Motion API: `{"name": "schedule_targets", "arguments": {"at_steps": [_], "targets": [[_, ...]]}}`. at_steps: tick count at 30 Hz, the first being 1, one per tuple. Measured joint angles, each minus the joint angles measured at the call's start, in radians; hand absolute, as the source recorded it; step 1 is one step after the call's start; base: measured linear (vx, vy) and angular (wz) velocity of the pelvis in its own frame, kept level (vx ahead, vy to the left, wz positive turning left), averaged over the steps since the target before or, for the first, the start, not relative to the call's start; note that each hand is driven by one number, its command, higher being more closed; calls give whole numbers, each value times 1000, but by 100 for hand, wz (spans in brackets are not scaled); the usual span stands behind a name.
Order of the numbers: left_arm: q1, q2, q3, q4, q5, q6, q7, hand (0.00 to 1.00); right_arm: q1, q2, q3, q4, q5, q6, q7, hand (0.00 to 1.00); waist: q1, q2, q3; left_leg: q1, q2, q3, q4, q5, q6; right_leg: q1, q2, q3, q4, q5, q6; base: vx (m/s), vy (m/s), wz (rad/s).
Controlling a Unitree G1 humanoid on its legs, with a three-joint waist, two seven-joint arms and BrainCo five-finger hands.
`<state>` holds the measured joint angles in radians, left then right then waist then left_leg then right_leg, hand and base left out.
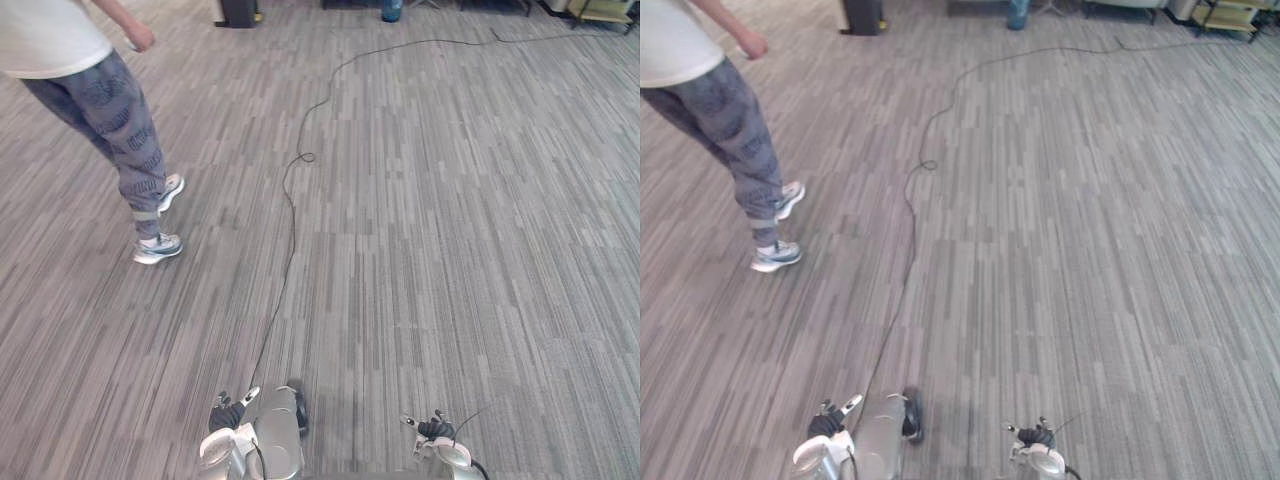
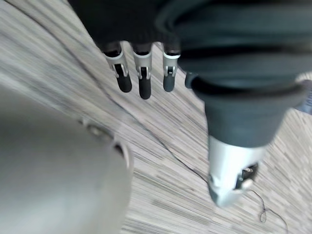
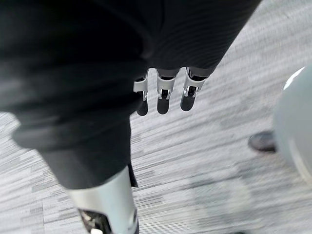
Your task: Pick up cushions and gather them together orderly.
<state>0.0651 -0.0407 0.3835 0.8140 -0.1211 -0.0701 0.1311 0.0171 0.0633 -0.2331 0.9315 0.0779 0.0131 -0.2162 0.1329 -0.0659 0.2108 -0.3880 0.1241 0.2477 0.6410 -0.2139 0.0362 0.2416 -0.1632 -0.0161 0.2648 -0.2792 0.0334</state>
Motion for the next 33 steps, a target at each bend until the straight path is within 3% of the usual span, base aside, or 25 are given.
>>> {"name": "schedule_targets", "arguments": {"at_steps": [1,2,3,5,6,7,8,10,14,15,16,17,18,19,20,22,23,24,25,27,28,30,31,32,33], "targets": [[0,13,0,3,-3,6,1,0,6,8,-3,-5,-1,0,-2,0,12,-30,-15,37,-18,24,53,-50,34,-22,-36,65,125,22,38,677,326,-75],[0,17,0,13,-10,12,2,0,6,8,0,-11,-2,0,-1,0,17,-36,-18,72,-20,51,54,-70,42,-57,-48,95,222,47,60,637,277,-92],[-2,21,-3,38,-17,16,2,0,6,0,5,-19,-16,-5,2,0,14,-33,-16,139,-24,71,40,-104,54,-143,-52,131,431,128,102,407,178,-73],[-11,21,-5,65,-18,19,3,0,11,-1,3,-20,-28,-14,2,0,8,-15,-5,237,-29,70,-17,-155,35,-256,-40,117,674,134,120,362,121,-77],[-15,22,-7,91,-18,28,6,0,20,-1,5,-17,-40,-14,4,0,-3,1,4,336,-29,76,-88,-195,4,-359,-28,60,835,83,97,582,121,-97],[-15,29,-9,103,-17,33,20,0,30,6,4,-55,-42,-9,6,0,-25,7,7,418,-29,108,-157,-201,-3,-458,-29,-47,871,42,45,406,57,-79],[-14,31,-9,105,-17,33,22,0,31,7,4,-61,-42,-11,6,0,-30,8,9,446,-27,118,-178,-203,-7,-482,-30,-86,856,31,36,392,33,-67],[-18,40,-16,125,-10,34,22,0,42,8,-4,-94,-57,-20,10,0,-46,4,10,571,-12,177,-264,-229,-59,-590,-30,-330,641,8,6,446,25,-59],[-26,48,-64,143,26,35,20,0,28,2,-55,-91,-62,-20,22,0,-77,8,7,708,-18,220,-374,-243,-109,-641,-4,-479,260,99,-40,498,-18,-10],[-24,37,-73,145,42,36,18,0,24,4,-64,-90,-67,-21,23,0,-94,20,0,765,-19,205,-414,-228,-137,-638,21,-478,258,185,-145,671,-56,17],[-24,32,-75,145,47,36,17,0,25,3,-65,-88,-72,-19,24,0,-96,25,-7,772,-14,201,-409,-219,-152,-638,31,-475,268,199,-196,851,-98,2],[-26,18,-89,149,68,36,14,0,25,-15,-67,-88,-81,-15,29,0,-95,57,-24,760,38,167,-336,-205,-172,-636,56,-478,310,142,-207,719,-148,-28],[-34,11,-86,147,82,38,3,0,23,-19,-72,-92,-81,-16,37,0,-95,73,-18,680,87,92,-102,-137,-135,-604,89,-470,335,74,-206,711,-167,-37],[-37,10,-86,146,82,39,0,0,22,-20,-74,-95,-81,-16,39,0,-96,80,-15,643,103,65,-3,-90,-113,-585,101,-467,332,57,-206,672,-170,-61],[-42,-3,-85,138,82,43,-1,0,20,-30,-70,-105,-79,-14,37,0,-95,115,1,510,149,-33,295,195,-75,-510,155,-434,291,26,-206,791,-80,-91],[-30,-7,-79,111,81,41,-1,0,12,-36,-40,-86,-78,-11,34,0,-83,127,12,369,164,-83,542,178,-83,-410,208,-359,248,-12,-208,668,-3,-103],[-30,0,-72,98,81,40,-1,0,3,-32,-21,-71,-77,-7,32,0,-77,114,21,312,152,-102,600,135,-76,-354,214,-324,223,-33,-214,544,42,-119],[-17,21,-67,75,81,36,-1,0,-4,-16,21,-40,-76,6,30,0,-63,73,30,203,114,-118,600,68,-64,-232,212,-237,148,-56,-198,671,59,-116],[-8,23,-63,65,73,34,-2,0,-5,-11,32,-39,-76,8,30,0,-60,63,30,170,105,-121,577,51,-61,-205,210,-214,123,-60,-190,770,126,-144],[16,19,-63,0,60,23,-3,0,3,5,51,-38,-76,16,25,0,-37,48,27,39,48,-129,298,-15,-71,-79,180,-97,28,-85,-144,785,223,-126],[18,17,-63,-6,58,19,-3,0,2,6,51,-38,-76,16,24,0,-35,48,27,24,33,-133,236,-17,-72,-62,172,-78,16,-91,-135,549,220,-127],[21,-5,-64,-19,29,-6,-1,0,3,8,61,-38,-76,16,22,0,-12,48,23,-29,-34,-177,-88,16,-99,2,123,29,-9,-147,-65,756,406,-144],[18,-1,-62,-20,1,-13,-4,0,3,6,94,-24,-76,19,24,0,8,29,12,-26,-53,-160,-85,102,-88,36,88,113,2,-182,-36,954,540,-126],[12,18,-68,-12,4,-11,-2,0,5,2,113,-14,-77,22,32,0,4,-2,-4,-23,-61,-124,-62,62,-78,22,59,147,14,-168,-35,803,449,-97],[12,22,-68,-11,4,-11,-2,0,5,2,112,-16,-77,23,33,0,3,-10,-12,-24,-59,-110,-44,41,-69,11,52,164,22,-150,-35,624,343,-84]]}}
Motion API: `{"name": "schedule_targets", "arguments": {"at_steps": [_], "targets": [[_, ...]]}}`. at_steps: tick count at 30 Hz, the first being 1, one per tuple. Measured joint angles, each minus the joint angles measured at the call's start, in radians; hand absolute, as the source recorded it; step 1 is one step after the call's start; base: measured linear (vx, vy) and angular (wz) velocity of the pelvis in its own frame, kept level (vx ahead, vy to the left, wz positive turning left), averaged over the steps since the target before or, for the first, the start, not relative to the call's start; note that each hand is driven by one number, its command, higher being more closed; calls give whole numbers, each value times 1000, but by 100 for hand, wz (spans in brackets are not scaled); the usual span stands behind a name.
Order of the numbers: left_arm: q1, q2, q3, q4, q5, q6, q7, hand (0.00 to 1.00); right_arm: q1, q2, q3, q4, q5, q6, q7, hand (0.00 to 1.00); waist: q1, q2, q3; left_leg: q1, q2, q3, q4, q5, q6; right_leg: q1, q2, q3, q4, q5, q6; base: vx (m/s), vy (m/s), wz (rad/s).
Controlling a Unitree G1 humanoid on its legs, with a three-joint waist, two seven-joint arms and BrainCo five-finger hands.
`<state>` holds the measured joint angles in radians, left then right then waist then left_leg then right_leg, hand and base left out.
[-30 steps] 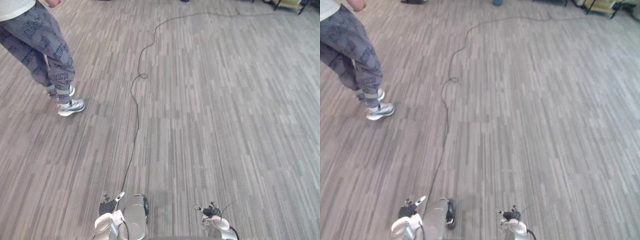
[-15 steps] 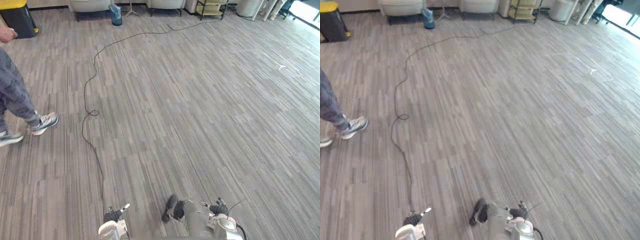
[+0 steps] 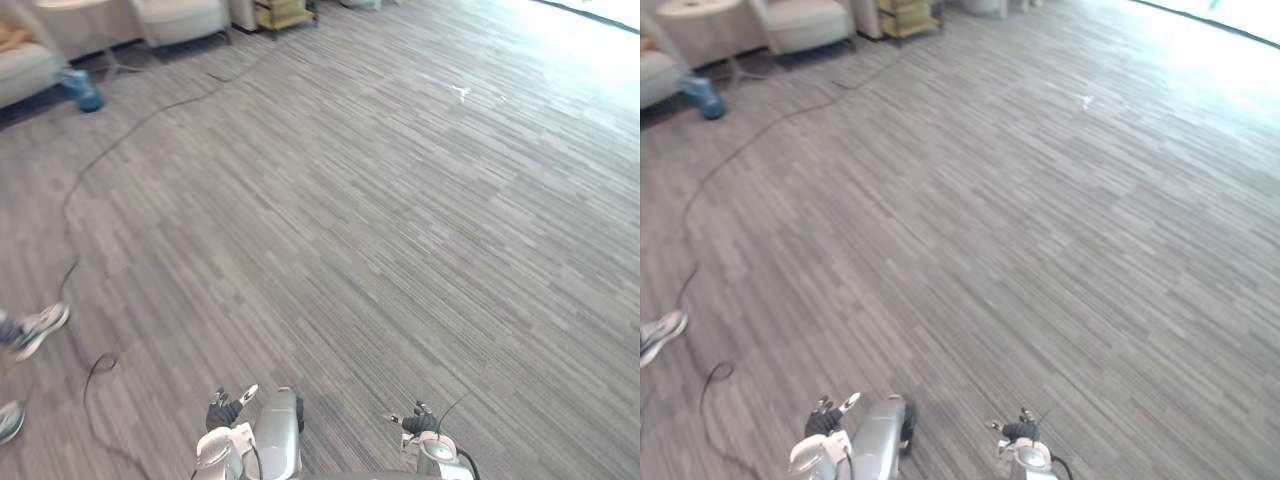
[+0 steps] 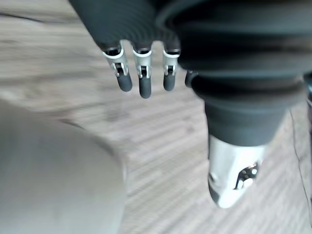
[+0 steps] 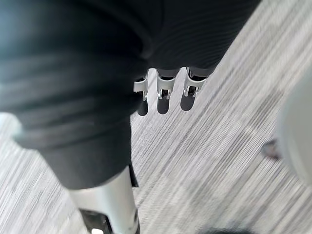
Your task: Pick up cushions and gather them together orderly.
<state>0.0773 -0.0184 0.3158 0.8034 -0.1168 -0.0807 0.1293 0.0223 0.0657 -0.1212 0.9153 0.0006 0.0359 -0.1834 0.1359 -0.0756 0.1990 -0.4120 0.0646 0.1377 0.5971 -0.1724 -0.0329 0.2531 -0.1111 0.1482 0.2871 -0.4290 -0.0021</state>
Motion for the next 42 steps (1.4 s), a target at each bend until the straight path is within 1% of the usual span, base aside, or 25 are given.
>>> {"name": "schedule_targets", "arguments": {"at_steps": [2,4,5,7,8,11,13,15,17,18,19,20,21,22,24,28,31,32,33,34,36,37,38,40,42], "targets": [[-1,1,22,4,-3,0,2,0,-3,4,-15,-8,-1,-1,-2,0,9,-20,-6,27,12,32,130,-95,31,-20,-21,103,122,89,38,813,453,-109],[-3,7,21,31,0,5,4,0,-2,1,-14,-5,-2,-8,-1,0,27,-26,-8,138,10,92,131,-134,90,-97,-25,150,363,194,145,570,317,-129],[-5,7,20,56,6,11,5,0,0,-5,-13,-9,-3,-14,6,0,26,-3,-3,246,6,112,68,-157,93,-211,-5,120,617,239,256,515,289,-147],[-12,3,13,98,19,24,8,0,13,-5,-14,-8,-3,-21,9,0,17,19,-14,365,0,113,-40,-172,71,-351,16,-4,812,221,225,590,282,-134],[-31,-1,1,118,22,33,25,0,33,-5,-21,-35,-10,-23,10,0,-3,42,-12,489,-12,120,-188,-182,76,-478,25,-171,859,166,122,461,171,-104],[-78,0,-13,161,24,39,24,0,22,-5,-44,-77,-36,-35,14,0,-32,55,4,630,-31,124,-339,-226,55,-613,36,-446,682,117,26,428,174,-74],[-104,-1,-59,180,29,44,23,0,9,-11,-71,-78,-41,-40,16,0,-57,57,9,702,-42,120,-395,-227,53,-654,70,-527,452,138,-5,560,132,-6],[-114,-4,-119,188,56,42,14,0,-6,-24,-103,-67,-43,-38,18,0,-92,54,14,777,-55,45,-414,-231,26,-682,93,-547,155,262,-43,711,41,79],[-96,-15,-118,193,75,41,2,0,-1,-26,-113,-70,-45,-36,19,0,-101,60,12,812,-50,-16,-325,-253,-14,-685,77,-535,196,368,-135,626,-68,70],[-87,-19,-114,190,79,40,-1,0,-1,-33,-114,-71,-47,-33,22,0,-102,73,11,785,-32,-36,-214,-254,-16,-687,74,-528,262,361,-172,898,-121,56],[-88,-27,-91,186,88,41,-1,0,-2,-47,-114,-75,-51,-35,26,0,-102,101,2,670,13,-59,52,-180,-76,-665,83,-557,303,277,-167,602,-81,34],[-87,-26,-85,186,92,42,-1,0,-5,-52,-114,-76,-51,-35,27,0,-102,109,4,627,24,-67,143,-120,-79,-649,92,-558,303,257,-172,739,-94,1],[-74,-25,-57,180,95,45,-1,0,-8,-64,-109,-79,-50,-34,27,0,-95,145,22,536,71,-57,354,110,-84,-579,132,-540,274,217,-174,734,-43,-48],[-48,-17,-36,177,95,45,2,0,-15,-64,-111,-64,-40,-34,22,0,-93,160,40,441,141,-5,549,58,-41,-454,174,-502,218,191,-171,734,-43,-53],[-33,-3,-22,141,93,44,0,0,-18,-46,-110,-41,-38,-28,21,0,-83,132,57,372,143,21,595,1,-28,-333,178,-453,154,167,-158,797,-25,-50],[-7,-6,-18,46,82,15,-1,0,-24,-11,-90,7,-37,-17,16,0,-49,91,55,113,80,16,285,-111,14,-73,142,-299,-57,147,-111,695,71,-89],[-3,-18,-17,28,68,1,0,0,-21,-7,-84,20,-37,-17,11,0,-38,91,55,57,42,13,-48,-53,-12,13,104,-232,-94,111,-68,633,224,-88],[-1,-22,-18,25,63,-1,0,0,-19,-9,-72,31,-37,-17,7,0,-23,99,48,50,46,16,-198,20,-17,52,95,-186,-103,75,-48,702,370,-116],[9,-18,-18,22,53,-2,0,0,0,0,-60,50,-36,-13,7,0,-8,78,9,45,41,37,-135,112,-4,71,71,-127,-89,49,-42,862,460,-113],[9,-11,-18,23,53,-1,0,0,1,3,-42,55,-37,-11,11,0,-5,62,-1,46,36,52,-117,91,9,62,52,-120,-68,51,-40,918,476,-98],[10,13,-18,35,58,2,3,0,21,4,-34,40,-42,-11,10,0,-7,-2,-32,100,-1,127,-71,-8,68,-67,-20,-52,252,129,67,770,394,-63],[10,16,-20,36,58,3,3,0,21,4,-35,40,-42,-11,10,0,-8,-7,-28,120,-9,131,-69,-26,73,-100,-25,-40,329,167,90,678,384,-47],[5,21,-19,47,59,10,5,0,29,-6,-38,31,-43,-17,13,0,-17,-8,-16,220,-34,142,-74,-94,78,-218,-28,-22,655,269,174,502,265,-23],[-9,22,-22,96,68,24,10,0,38,-6,-40,-10,-52,-35,13,0,-31,17,0,388,-57,148,-137,-147,74,-329,-34,-93,872,241,155,688,317,-21],[-14,15,-44,98,74,27,22,0,43,-5,-41,-38,-62,-43,14,0,-34,31,-4,504,-59,150,-228,-170,66,-448,-32,-217,852,197,99,529,183,-11]]}}
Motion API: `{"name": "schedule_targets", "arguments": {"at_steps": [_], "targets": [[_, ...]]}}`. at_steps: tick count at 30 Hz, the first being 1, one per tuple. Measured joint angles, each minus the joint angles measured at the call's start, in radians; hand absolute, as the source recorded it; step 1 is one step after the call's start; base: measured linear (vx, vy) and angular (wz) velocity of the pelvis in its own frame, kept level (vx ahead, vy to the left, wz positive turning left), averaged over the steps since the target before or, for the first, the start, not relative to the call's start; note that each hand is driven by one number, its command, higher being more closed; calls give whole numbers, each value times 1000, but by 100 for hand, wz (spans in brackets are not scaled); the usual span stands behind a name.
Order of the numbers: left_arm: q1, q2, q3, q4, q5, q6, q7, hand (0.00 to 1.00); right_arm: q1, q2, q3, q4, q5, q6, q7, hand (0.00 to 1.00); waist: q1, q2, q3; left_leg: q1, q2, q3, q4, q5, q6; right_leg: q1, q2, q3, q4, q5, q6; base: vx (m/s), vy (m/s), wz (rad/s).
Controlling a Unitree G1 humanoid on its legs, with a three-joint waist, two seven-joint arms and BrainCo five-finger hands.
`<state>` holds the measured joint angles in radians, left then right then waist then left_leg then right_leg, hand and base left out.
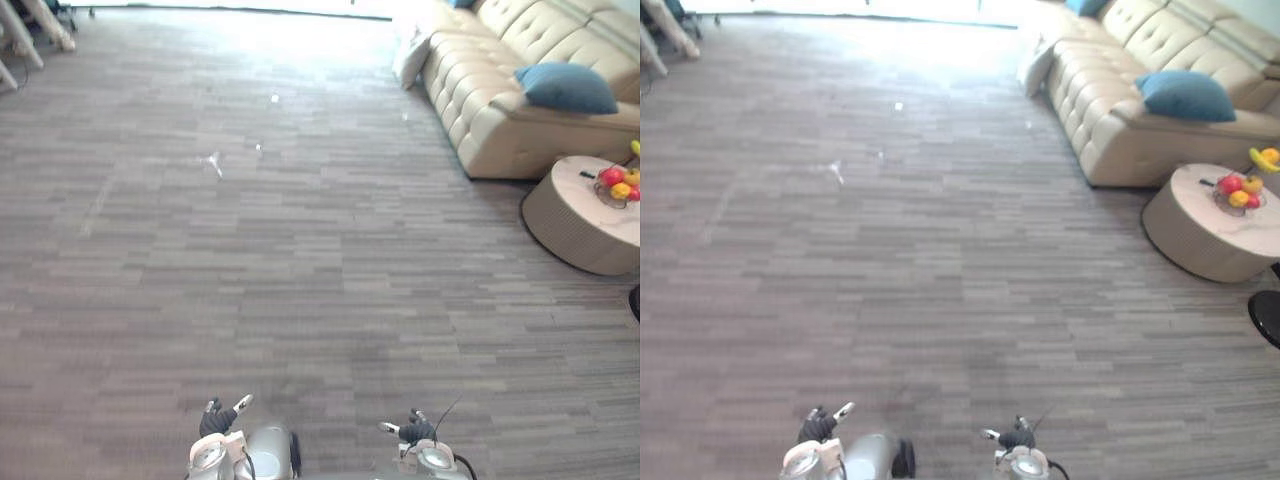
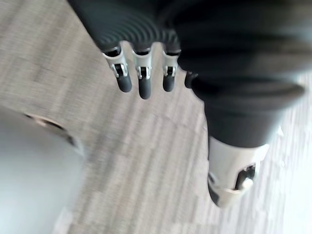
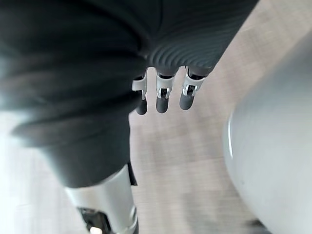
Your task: Pick up cushions and gather them together orderly.
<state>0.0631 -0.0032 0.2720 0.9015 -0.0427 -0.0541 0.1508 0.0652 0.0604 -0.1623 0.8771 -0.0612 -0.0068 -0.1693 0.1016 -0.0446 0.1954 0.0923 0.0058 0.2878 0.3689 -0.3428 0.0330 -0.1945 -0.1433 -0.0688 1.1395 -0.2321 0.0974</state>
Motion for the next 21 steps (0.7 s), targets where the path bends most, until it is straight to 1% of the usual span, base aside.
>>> {"name": "schedule_targets", "arguments": {"at_steps": [1,2,3,4,6,7,8,9,10,11,12,13,14,15,16,17,18,19,20,21], "targets": [[-1,0,-6,2,0,0,0,0,0,0,-2,-10,-1,-3,0,0,-1,1,1,21,1,-2,-22,-9,-5,-37,0,-43,-31,-13,-13,471,132,-3],[-2,5,-21,10,1,1,0,0,1,0,-14,-35,-6,-6,2,0,-8,2,2,73,1,-5,-61,-26,-19,-118,2,-139,-154,-27,-27,589,112,10],[-2,10,-29,23,1,2,1,0,-6,-3,-32,-37,-6,-9,2,0,-18,3,6,133,-1,-8,-104,-31,-26,-149,12,-213,-349,-15,-38,616,94,28],[-2,11,-40,28,2,3,1,0,-8,-8,-41,-39,-6,-9,3,0,-33,4,6,194,-4,-14,-155,-36,-36,-160,33,-251,-565,34,-53,578,51,38],[-3,11,-55,31,4,1,0,0,-12,-14,-42,-38,-7,-10,4,0,-50,6,5,241,-6,-36,-192,-45,-51,-173,52,-249,-722,91,-63,558,-25,54],[-2,9,-69,33,13,0,-1,0,-15,-21,-43,-38,-7,-9,5,0,-60,9,5,287,-4,-61,-221,-55,-69,-182,62,-241,-808,130,-74,753,-81,81],[7,5,-75,33,22,0,-2,0,-16,-24,-41,-40,-7,-9,7,0,-65,11,5,316,2,-94,-222,-61,-78,-190,61,-236,-777,183,-133,955,-154,99],[1,-1,-75,34,23,-2,-2,0,-16,-27,-40,-37,-11,-2,9,0,-70,20,1,324,26,-147,-170,-61,-78,-191,58,-244,-709,246,-220,974,-239,82],[6,-19,-72,40,25,0,-2,0,-19,-48,-41,-39,-17,-1,13,0,-67,66,-11,266,78,-178,-4,-51,-93,-186,75,-265,-635,175,-225,812,-210,51],[10,-25,-71,41,26,0,-2,0,-20,-53,-41,-39,-17,-1,13,0,-66,74,-16,234,91,-187,70,-37,-111,-181,84,-269,-623,151,-228,787,-226,12],[7,-36,-50,40,31,1,-2,0,-27,-68,-40,-50,-16,0,13,0,-67,107,-1,131,126,-220,332,79,-116,-138,113,-280,-613,92,-235,751,-172,-29],[12,-54,-29,37,32,1,-2,0,-28,-81,-34,-63,-15,1,10,0,-62,147,15,14,163,-244,587,276,-146,-71,154,-262,-641,50,-251,893,-183,-37],[15,-56,-21,36,33,1,-2,0,-30,-83,-32,-63,-14,1,9,0,-60,154,17,-23,178,-238,657,277,-147,-46,168,-253,-652,39,-254,884,-123,-64],[13,-55,-13,20,34,-1,-3,0,-43,-72,-28,-36,-3,6,5,0,-56,149,28,-115,214,-205,813,233,-128,48,196,-219,-695,7,-264,591,-56,-49],[14,-47,-13,8,35,-3,-3,0,-47,-63,-26,-23,4,9,4,0,-49,139,34,-146,216,-189,845,214,-125,97,197,-202,-721,-3,-260,722,-74,-80],[33,-25,-14,-34,36,-16,-3,0,-45,-33,-6,10,21,15,4,0,-34,95,38,-257,212,-147,841,169,-121,234,194,-147,-833,-11,-254,578,-54,-53],[33,-25,-13,-36,36,-18,-3,0,-46,-31,-5,11,21,15,4,0,-32,93,37,-268,212,-143,836,165,-119,242,194,-144,-841,-12,-253,705,-46,-58],[38,-24,-12,-54,35,-24,-3,0,-45,-23,11,11,22,15,3,0,-28,87,32,-343,212,-121,786,141,-106,308,192,-126,-902,-13,-245,823,26,-51],[40,-32,-8,-80,30,-28,-4,0,-43,-20,22,22,24,17,3,0,-18,86,32,-415,207,-50,556,109,-88,399,176,-103,-979,-20,-219,801,67,-61],[42,-38,-6,-89,28,-29,-4,0,-43,-18,28,23,24,17,3,0,-12,87,32,-435,204,-29,476,107,-80,425,166,-92,-994,-30,-204,666,108,-54]]}}
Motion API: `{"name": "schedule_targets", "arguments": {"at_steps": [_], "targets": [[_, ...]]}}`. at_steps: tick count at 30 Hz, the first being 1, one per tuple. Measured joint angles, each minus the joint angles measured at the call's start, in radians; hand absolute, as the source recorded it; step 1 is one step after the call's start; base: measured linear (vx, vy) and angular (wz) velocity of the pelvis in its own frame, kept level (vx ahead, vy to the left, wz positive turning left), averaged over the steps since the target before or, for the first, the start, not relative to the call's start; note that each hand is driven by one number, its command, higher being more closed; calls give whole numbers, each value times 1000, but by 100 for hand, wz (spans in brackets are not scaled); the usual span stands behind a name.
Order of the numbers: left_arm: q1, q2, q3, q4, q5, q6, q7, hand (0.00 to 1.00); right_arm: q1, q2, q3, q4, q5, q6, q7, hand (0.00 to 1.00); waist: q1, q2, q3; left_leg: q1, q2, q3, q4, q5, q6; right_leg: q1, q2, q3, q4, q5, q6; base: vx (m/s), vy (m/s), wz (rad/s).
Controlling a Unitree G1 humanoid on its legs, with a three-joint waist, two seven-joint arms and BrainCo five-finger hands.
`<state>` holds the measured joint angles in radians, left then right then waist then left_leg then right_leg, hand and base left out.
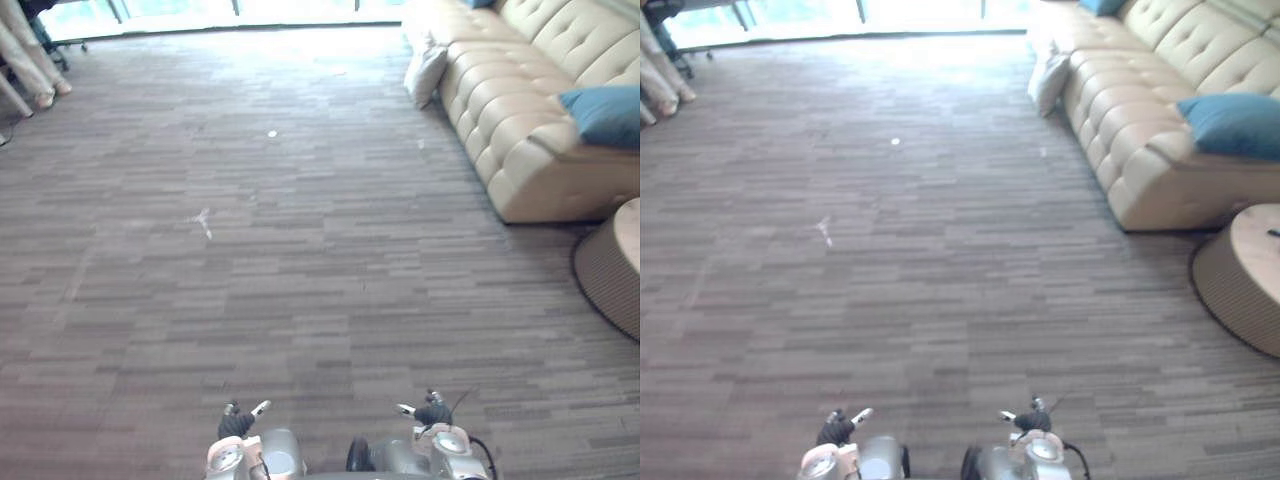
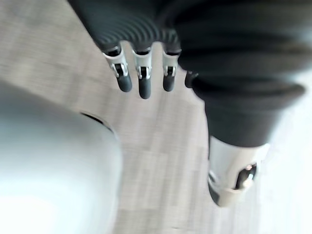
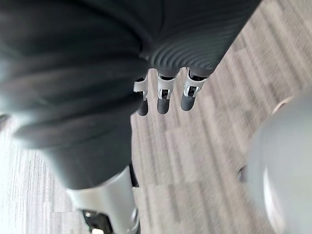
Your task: Pick up cushions and gather them together orderly.
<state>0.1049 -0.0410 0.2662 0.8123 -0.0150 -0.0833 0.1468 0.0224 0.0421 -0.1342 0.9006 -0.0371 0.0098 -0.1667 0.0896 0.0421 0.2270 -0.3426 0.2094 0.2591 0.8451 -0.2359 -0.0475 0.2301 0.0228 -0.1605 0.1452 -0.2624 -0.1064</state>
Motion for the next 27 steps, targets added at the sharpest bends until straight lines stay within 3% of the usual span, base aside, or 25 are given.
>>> {"name": "schedule_targets", "arguments": {"at_steps": [2,3,5,6,7,8,10,12,14,16,17,19,21,22,23,24,25,26,27], "targets": [[-1,-19,15,-20,-8,-1,-4,0,0,-4,3,4,0,0,-2,0,20,0,0,-49,-40,22,-196,19,1,73,-28,28,-34,-31,38,634,191,-43],[4,-21,19,-26,-10,-1,-3,0,-3,-4,6,18,0,-2,-5,0,27,1,-6,-56,-60,32,-364,73,2,106,-37,39,-48,-45,60,859,313,-60],[8,-18,21,-28,-24,-2,-3,0,-3,1,19,37,0,0,-6,0,38,-8,-24,-50,-71,35,-385,182,64,142,-49,79,-37,-57,50,668,281,-61],[5,1,19,-26,-25,0,-4,0,3,25,21,34,0,0,-8,0,49,-53,-44,-41,-91,57,-368,162,93,125,-94,97,23,-54,59,960,430,-58],[2,17,16,-19,-24,1,-4,0,22,27,22,26,-1,-2,-6,0,48,-91,-56,-5,-121,79,-337,89,114,36,-142,139,249,-5,140,798,353,-41],[0,20,14,-15,-27,2,-3,0,24,27,19,26,-2,-2,-7,0,49,-98,-53,13,-130,83,-331,68,116,3,-152,153,328,22,170,919,444,-21],[-17,38,10,19,-27,11,5,0,45,17,8,15,-4,-3,-6,0,38,-116,-42,153,-184,82,-339,-18,110,-169,-181,198,816,149,258,598,291,12],[-14,37,7,50,-27,21,6,0,51,11,0,-10,-5,-14,-5,0,13,-90,-33,297,-207,56,-399,-57,110,-260,-179,146,961,113,244,687,241,36],[-20,31,-16,54,-28,24,5,0,59,11,-13,-41,-6,-27,-3,0,10,-78,-31,415,-214,30,-477,-92,108,-376,-180,42,951,48,203,644,167,38],[-26,43,-27,87,-28,25,5,0,62,14,-52,-91,-5,-34,-2,0,-7,-80,-25,532,-216,-15,-542,-134,91,-544,-175,-111,729,18,165,541,80,56],[-26,46,-29,94,-28,25,5,0,62,12,-58,-92,-5,-34,-2,0,-11,-81,-24,557,-218,-23,-557,-138,89,-556,-168,-129,662,26,161,638,27,66],[-25,46,-46,112,-27,28,4,0,60,-8,-71,-93,-5,-32,0,0,-40,-76,-25,697,-224,-80,-653,-176,67,-601,-124,-163,290,126,142,785,-27,77],[-19,43,-61,112,-25,24,2,0,60,-14,-80,-93,-5,-28,1,0,-52,-71,-26,752,-218,-120,-677,-195,58,-624,-112,-155,235,150,116,743,-100,86],[-14,39,-63,113,-24,25,1,0,60,-21,-83,-87,-1,-23,3,0,-59,-66,-24,773,-209,-169,-653,-199,58,-633,-109,-134,295,226,43,869,-179,103],[-19,27,-69,125,-21,25,0,0,60,-31,-99,-90,-4,-21,8,0,-70,-34,-35,760,-172,-215,-575,-199,57,-635,-102,-138,353,255,15,885,-209,83],[-13,2,-67,135,-6,28,-3,0,55,-55,-99,-98,-9,-21,11,0,-70,14,-54,705,-131,-244,-432,-170,27,-627,-83,-167,411,171,12,880,-211,44],[-12,-11,-61,137,-5,28,-4,0,47,-62,-98,-97,-9,-20,11,0,-68,29,-50,665,-124,-249,-327,-125,11,-616,-75,-168,433,130,13,1080,-253,8],[-19,-20,-44,132,-7,28,-5,0,34,-79,-95,-96,-4,-17,11,0,-69,60,-31,547,-105,-256,-56,72,-34,-560,-52,-160,428,73,11,878,-180,-16],[-17,-19,-44,132,-6,29,-6,0,27,-88,-92,-89,-3,-14,10,0,-61,73,-22,479,-77,-249,83,201,-71,-513,-31,-154,403,54,4,859,-150,-30]]}}
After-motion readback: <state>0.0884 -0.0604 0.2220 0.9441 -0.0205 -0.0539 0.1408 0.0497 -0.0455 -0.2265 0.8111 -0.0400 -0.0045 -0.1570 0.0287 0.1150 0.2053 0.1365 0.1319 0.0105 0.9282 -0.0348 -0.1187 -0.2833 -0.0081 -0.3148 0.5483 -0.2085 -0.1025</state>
